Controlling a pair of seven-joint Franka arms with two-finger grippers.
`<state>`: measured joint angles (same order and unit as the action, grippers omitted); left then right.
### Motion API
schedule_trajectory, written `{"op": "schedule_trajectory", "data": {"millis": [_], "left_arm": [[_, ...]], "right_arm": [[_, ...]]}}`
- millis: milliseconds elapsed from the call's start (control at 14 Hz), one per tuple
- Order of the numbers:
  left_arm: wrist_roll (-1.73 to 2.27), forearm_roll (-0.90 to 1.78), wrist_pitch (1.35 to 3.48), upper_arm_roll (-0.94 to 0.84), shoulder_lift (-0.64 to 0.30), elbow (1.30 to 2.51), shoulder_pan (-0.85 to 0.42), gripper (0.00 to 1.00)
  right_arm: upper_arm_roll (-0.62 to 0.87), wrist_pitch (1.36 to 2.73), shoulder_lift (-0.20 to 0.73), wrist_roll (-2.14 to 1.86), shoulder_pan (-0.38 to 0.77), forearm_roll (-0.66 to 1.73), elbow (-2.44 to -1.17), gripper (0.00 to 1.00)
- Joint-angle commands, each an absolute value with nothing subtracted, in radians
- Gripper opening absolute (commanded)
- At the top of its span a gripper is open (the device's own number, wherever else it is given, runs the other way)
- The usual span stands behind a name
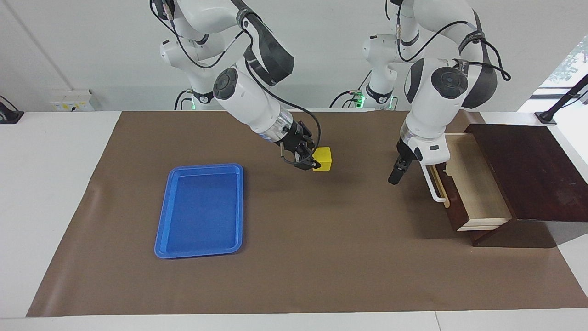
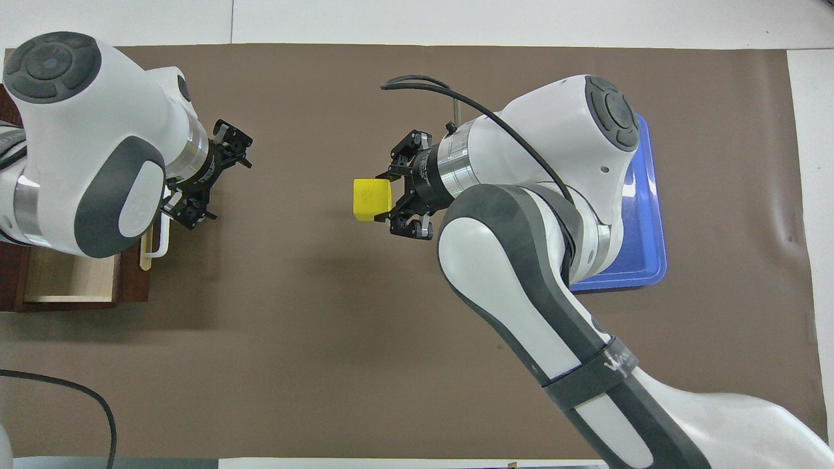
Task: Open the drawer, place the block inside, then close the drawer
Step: 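Move the left gripper to the cube held by the right gripper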
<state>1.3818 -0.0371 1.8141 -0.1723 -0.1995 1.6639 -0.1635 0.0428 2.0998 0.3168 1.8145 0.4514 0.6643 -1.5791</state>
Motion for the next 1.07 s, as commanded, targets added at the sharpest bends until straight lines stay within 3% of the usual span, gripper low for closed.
{"op": "schedule_trajectory", "data": {"millis": [0, 358, 860, 932, 1003], "left_arm": [[1.766, -0.02, 1.834, -0.16, -0.207, 1.652, -0.25, 1.0], [2.014, 0.034, 1.859, -0.16, -0.216, 1.612, -0.406, 1.0], [2.077, 0.034, 1.864, -0.16, -0.222, 1.585, -0.451, 1.0], [2.083, 0.035, 1.867, -0.16, -0.222, 1.585, -0.451, 0.92], [2.088, 0.035, 1.87, -0.16, -0.222, 1.586, -0.451, 0.73]], "right_arm": [[0.049, 2.077, 0.325, 1.821, 0.448, 0.689, -1.557, 0.0], [0.049, 2.077, 0.327, 1.821, 0.457, 0.689, -1.546, 0.0], [0.049, 2.077, 0.327, 1.821, 0.459, 0.69, -1.545, 0.0], [0.049, 2.077, 0.327, 1.821, 0.459, 0.689, -1.545, 0.0], [0.049, 2.077, 0.327, 1.821, 0.459, 0.69, -1.545, 0.0]]}}
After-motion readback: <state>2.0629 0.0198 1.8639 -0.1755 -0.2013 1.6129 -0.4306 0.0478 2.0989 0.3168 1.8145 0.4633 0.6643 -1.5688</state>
